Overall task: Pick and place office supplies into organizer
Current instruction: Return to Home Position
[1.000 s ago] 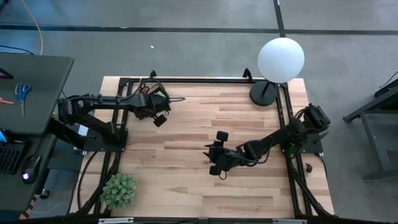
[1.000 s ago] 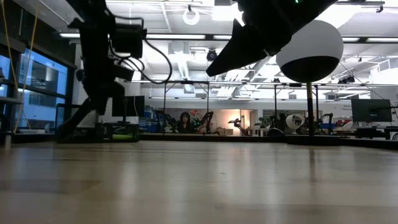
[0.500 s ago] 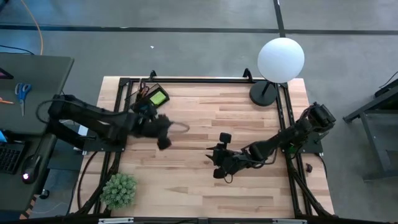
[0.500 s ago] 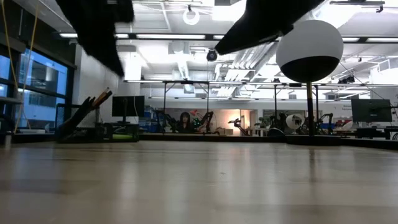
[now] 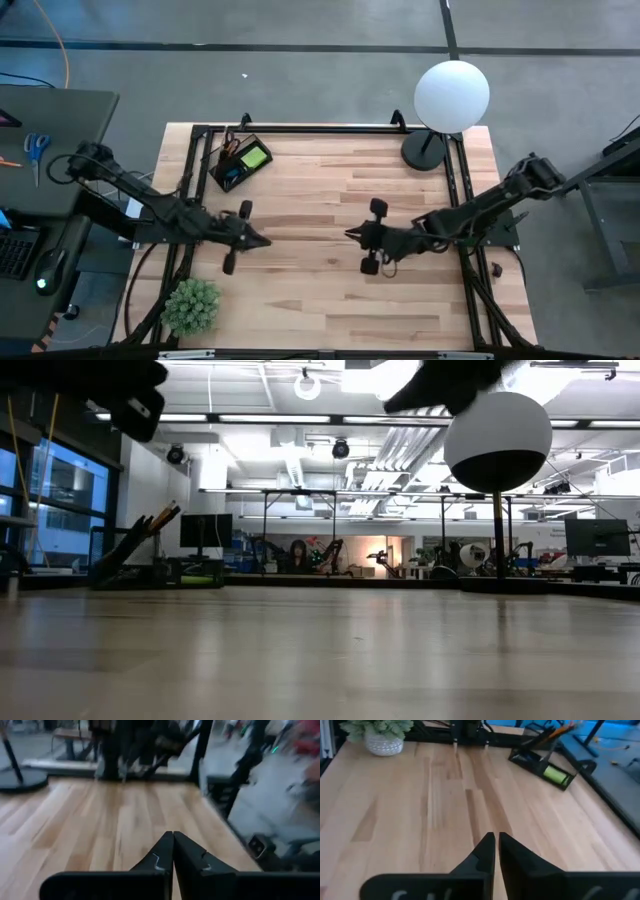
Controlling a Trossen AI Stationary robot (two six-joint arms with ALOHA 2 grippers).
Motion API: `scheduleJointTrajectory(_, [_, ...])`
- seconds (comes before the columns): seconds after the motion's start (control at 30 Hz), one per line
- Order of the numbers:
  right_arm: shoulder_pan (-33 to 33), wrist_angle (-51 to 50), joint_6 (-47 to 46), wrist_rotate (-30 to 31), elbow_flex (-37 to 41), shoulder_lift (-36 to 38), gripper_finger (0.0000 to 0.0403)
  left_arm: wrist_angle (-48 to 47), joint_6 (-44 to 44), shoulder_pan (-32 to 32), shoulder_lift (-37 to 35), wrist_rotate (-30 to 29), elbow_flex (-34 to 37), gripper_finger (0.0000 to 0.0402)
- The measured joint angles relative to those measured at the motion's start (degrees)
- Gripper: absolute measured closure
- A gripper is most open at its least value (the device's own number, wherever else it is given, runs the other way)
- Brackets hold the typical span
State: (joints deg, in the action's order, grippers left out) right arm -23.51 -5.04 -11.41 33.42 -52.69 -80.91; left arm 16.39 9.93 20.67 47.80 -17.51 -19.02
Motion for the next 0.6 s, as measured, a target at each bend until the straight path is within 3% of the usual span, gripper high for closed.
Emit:
scheduleJointTrajectory(0.13, [2.4, 14.0, -0.1, -2.6, 14.0, 6.4, 0.0398, 6.8, -1.0, -3.8, -7.5, 7.1, 7.7, 0.0402])
scheduleJointTrajectory(0.4, [5.7, 43.4, 1.2, -6.0, 40.3, 20.8, 0.0401, 4.3, 0.1, -16.5, -18.8, 19.7, 13.3, 0.0402])
scheduleJointTrajectory(0.6, [3.8, 50.0, 0.3, -3.9, 51.9, 30.9, 0.0401, -6.3, 0.1, -19.7, -25.1, 18.7, 13.8, 0.0402])
